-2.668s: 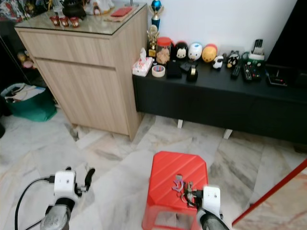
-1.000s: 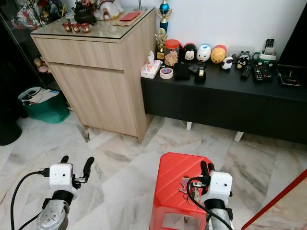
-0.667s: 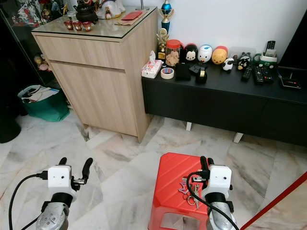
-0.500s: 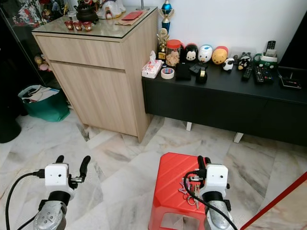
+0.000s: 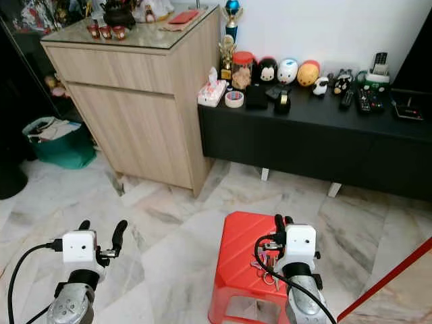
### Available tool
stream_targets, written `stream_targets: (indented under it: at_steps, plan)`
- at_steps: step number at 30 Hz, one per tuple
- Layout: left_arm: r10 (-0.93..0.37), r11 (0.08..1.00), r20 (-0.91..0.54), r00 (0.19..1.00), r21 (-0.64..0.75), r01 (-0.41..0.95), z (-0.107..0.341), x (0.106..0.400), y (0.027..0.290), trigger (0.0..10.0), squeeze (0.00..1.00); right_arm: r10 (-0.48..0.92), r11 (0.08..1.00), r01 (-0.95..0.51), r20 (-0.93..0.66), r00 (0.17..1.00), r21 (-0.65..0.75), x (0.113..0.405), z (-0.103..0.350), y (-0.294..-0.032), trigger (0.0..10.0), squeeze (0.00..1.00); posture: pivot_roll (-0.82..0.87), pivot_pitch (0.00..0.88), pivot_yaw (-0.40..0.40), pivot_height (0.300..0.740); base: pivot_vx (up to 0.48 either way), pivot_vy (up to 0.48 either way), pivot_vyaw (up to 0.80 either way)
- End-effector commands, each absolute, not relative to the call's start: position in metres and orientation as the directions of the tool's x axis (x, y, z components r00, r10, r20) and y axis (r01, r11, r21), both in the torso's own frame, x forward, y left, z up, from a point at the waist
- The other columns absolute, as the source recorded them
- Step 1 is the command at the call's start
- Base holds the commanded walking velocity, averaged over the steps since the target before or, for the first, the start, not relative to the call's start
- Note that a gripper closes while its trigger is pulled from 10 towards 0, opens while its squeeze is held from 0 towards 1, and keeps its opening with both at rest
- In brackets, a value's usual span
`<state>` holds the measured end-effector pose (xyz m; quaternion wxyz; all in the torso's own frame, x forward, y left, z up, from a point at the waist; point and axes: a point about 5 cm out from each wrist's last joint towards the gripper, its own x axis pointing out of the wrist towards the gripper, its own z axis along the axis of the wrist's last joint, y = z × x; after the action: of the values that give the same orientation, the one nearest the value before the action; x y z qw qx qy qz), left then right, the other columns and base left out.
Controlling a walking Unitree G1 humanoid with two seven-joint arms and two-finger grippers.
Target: Hang keys on a hook
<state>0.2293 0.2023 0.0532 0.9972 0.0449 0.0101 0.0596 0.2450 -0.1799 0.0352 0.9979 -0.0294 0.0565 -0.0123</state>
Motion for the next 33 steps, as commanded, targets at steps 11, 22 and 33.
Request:
stream_targets:
  at_steps: [11,22,33]
  plan:
    - [0.151,0.987,-0.043,0.988,0.057,-0.148,0.0498,0.2251,0.2037,10.0,0.00,0.005,0.998,-0.010,-0.093,0.996,-0.057,0.2466,0.0400,-0.1804,10.0,0.00,0.01,0.044,0.015,0.633,0.000,0.000,0.00]
    - [0.154,0.988,-0.048,0.987,0.031,-0.152,0.0505,0.2303,0.2024,10.0,0.00,0.036,0.999,-0.039,-0.095,0.995,-0.028,0.2484,0.0398,-0.1760,10.0,1.00,0.01,0.028,0.014,0.633,0.000,0.000,0.00]
    - [0.154,0.988,-0.061,0.986,0.019,-0.154,0.0494,0.2308,0.2025,10.0,0.00,0.058,0.998,-0.058,-0.103,0.993,-0.004,0.2484,0.0377,-0.1733,10.0,1.00,0.01,0.032,0.018,0.633,0.000,0.000,0.00]
